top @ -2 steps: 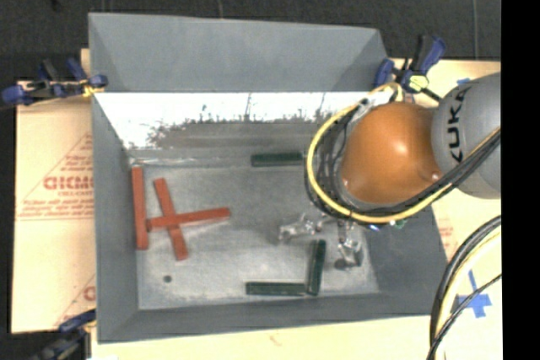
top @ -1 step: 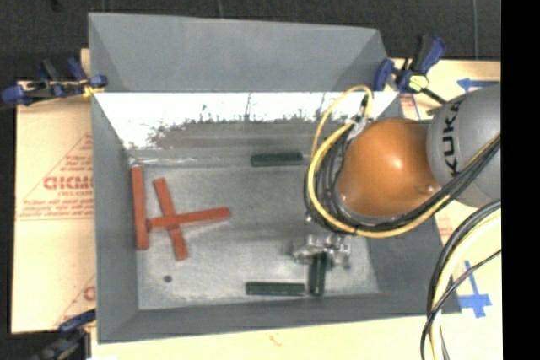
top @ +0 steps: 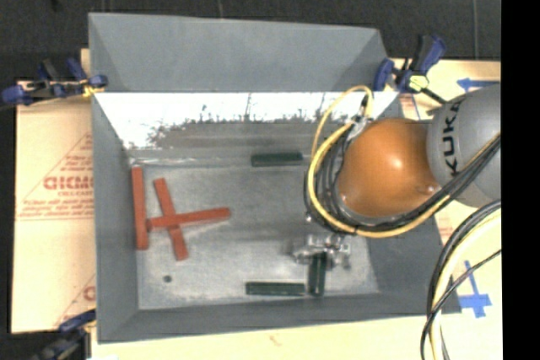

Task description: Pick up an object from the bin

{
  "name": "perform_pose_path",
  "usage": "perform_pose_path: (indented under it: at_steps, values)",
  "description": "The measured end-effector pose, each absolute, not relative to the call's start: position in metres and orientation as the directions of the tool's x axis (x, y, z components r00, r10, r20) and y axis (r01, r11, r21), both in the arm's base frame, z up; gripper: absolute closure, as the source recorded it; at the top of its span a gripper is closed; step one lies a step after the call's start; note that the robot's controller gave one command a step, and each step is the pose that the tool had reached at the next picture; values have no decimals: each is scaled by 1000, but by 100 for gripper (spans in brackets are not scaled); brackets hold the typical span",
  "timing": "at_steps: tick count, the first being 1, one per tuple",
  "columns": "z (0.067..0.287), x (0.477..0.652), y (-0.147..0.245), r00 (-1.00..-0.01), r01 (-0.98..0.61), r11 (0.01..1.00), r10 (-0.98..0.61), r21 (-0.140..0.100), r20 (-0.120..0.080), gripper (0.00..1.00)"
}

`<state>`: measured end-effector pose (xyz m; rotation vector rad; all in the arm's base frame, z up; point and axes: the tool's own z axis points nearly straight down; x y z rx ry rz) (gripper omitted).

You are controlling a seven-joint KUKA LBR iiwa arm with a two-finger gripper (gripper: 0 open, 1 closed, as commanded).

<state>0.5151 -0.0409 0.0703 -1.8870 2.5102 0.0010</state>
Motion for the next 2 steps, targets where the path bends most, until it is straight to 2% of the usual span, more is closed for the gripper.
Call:
perform_pose_path:
  at_steps: [1,2]
  values:
    - [73,514,-41,-278,-960,278,-960,1,-2,100]
    - [88,513,-41,-280,-960,280,-960,4,-1,100]
